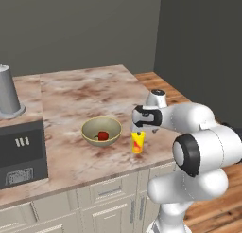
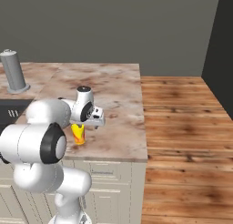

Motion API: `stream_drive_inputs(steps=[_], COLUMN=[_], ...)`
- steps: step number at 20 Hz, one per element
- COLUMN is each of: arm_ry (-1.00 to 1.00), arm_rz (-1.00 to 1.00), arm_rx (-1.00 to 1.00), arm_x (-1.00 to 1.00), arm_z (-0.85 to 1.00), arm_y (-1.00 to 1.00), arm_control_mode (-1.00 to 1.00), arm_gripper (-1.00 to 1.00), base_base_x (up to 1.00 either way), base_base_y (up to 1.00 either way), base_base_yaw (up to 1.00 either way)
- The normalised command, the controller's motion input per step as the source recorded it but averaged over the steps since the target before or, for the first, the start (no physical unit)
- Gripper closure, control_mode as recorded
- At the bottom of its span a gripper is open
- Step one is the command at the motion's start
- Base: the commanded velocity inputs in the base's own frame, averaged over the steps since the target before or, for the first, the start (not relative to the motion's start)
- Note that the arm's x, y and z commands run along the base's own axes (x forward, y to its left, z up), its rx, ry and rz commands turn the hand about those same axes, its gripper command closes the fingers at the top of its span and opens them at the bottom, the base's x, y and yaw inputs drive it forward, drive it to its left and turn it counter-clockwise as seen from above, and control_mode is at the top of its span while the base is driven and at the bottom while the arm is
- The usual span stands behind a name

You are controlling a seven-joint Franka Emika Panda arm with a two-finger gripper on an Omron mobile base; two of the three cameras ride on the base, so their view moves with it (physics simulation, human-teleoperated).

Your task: Move the cup from next to the sink to the open cabinet. Then, move the bowl with the bell pepper to the fridge to clear the area for faucet cleaning.

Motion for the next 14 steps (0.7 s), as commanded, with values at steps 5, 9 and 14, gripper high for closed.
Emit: stream_drive_inputs(steps=[5,9,14], arm_ry=[0.0,0.0,-0.01], arm_rz=[0.0,0.0,0.0], arm_rx=[0.0,0.0,0.01], arm_x=[0.19,0.12,0.03], arm_z=[-0.1,-0.28,-0.27], arm_y=[0.0,0.0,0.0], arm_control_mode=[-1.0,-1.0,-1.0], arm_gripper=[-1.0,-1.0,-1.0], base_base_x=[0.0,0.0,0.0], base_base_y=[0.0,0.0,0.0], base_base_yaw=[0.0,0.0,0.0])
